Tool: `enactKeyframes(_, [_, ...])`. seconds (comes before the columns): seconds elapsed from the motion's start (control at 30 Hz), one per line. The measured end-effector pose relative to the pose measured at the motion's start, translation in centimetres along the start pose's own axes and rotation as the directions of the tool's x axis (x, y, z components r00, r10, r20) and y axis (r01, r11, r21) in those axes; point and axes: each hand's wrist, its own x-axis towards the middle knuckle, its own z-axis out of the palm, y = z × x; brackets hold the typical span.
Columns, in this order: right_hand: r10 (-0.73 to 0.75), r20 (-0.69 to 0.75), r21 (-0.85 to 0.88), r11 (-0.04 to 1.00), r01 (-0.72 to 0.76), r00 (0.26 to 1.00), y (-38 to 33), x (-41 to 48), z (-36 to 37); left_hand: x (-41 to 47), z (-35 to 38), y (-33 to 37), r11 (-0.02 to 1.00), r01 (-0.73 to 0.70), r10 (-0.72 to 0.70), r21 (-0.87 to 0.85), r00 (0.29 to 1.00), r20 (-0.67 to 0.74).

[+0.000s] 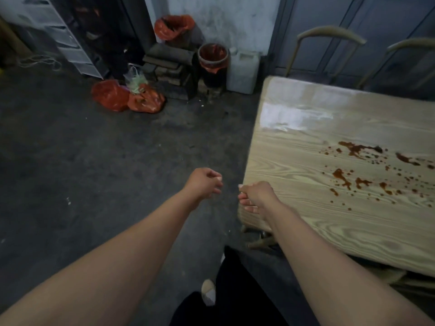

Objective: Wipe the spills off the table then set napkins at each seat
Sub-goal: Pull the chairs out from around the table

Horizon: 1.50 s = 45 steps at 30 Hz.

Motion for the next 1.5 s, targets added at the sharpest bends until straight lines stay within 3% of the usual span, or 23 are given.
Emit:
enactKeyframes(0.3, [0.009,-0.070,0.102,0.995,-0.002,0.997,-11.1,9.2,3.8,12.6,-6.3,7.0,0.998,0.011,-0.014,0.060,0.999,0.049])
enactKeyframes(0.43, [0.006,-0.038,0.083,0.997,-0.003,0.999,-16.7,12.4,5.6,17.6,-9.4,10.6,0.995,0.031,-0.035,0.091,0.998,0.043])
enactKeyframes(0.6, [0.011,-0.051,0.063,0.998,-0.008,0.999,-22.3,15.9,6.1,22.9,-11.8,13.9,0.994,0.043,-0.046,0.103,0.999,0.029])
enactKeyframes(1.1, [0.119,-0.137,0.252,0.964,-0.081,0.983,-38.7,28.3,5.7,43.2,-17.0,26.7,0.982,-0.001,-0.029,0.186,0.987,0.159])
enactKeyframes(1.5, [0.189,-0.216,0.438,0.895,-0.078,0.958,-49.7,37.2,0.2,57.6,-13.5,38.1,0.962,-0.049,-0.035,0.268,0.954,0.299])
